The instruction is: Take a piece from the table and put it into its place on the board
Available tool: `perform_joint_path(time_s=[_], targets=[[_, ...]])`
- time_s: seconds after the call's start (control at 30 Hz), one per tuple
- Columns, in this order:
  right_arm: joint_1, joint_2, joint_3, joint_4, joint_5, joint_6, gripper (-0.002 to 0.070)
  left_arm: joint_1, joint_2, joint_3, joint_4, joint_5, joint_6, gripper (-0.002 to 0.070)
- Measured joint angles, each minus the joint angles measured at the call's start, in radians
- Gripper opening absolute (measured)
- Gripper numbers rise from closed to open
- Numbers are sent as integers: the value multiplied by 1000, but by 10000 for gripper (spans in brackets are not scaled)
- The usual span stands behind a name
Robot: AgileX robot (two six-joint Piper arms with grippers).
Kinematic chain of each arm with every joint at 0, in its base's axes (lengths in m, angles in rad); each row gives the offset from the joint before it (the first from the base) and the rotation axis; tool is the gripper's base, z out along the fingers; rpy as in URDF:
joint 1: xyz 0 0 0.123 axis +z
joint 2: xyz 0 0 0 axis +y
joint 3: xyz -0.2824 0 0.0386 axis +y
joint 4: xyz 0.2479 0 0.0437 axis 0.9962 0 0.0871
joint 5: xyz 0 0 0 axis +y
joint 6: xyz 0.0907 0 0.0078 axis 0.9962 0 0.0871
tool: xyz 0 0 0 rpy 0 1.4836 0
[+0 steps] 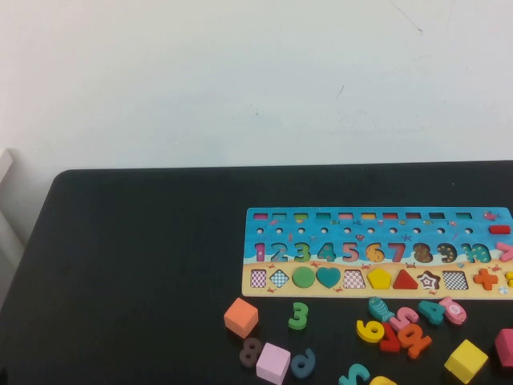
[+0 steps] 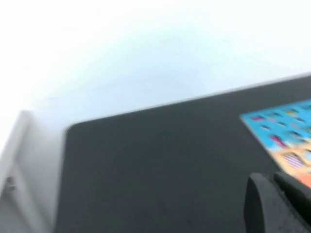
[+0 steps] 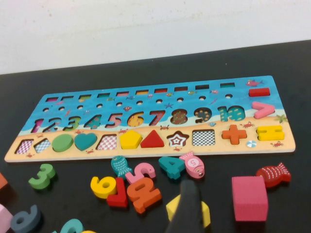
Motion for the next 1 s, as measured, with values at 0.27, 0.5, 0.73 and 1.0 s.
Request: perform_joint_path(time_s=[0.27, 0.5, 0.73, 1.0], targets=[[0, 0, 0, 0, 0, 0, 592, 232, -44, 117, -201, -158, 135, 0], [0, 0, 0, 0, 0, 0, 593, 240, -46, 117, -217, -9, 197, 0], [0, 0, 0, 0, 0, 0, 593, 240, -46, 115, -217, 26, 254, 0], [0, 0, 0, 0, 0, 0, 593, 240, -46, 115, -217, 27, 260, 0]])
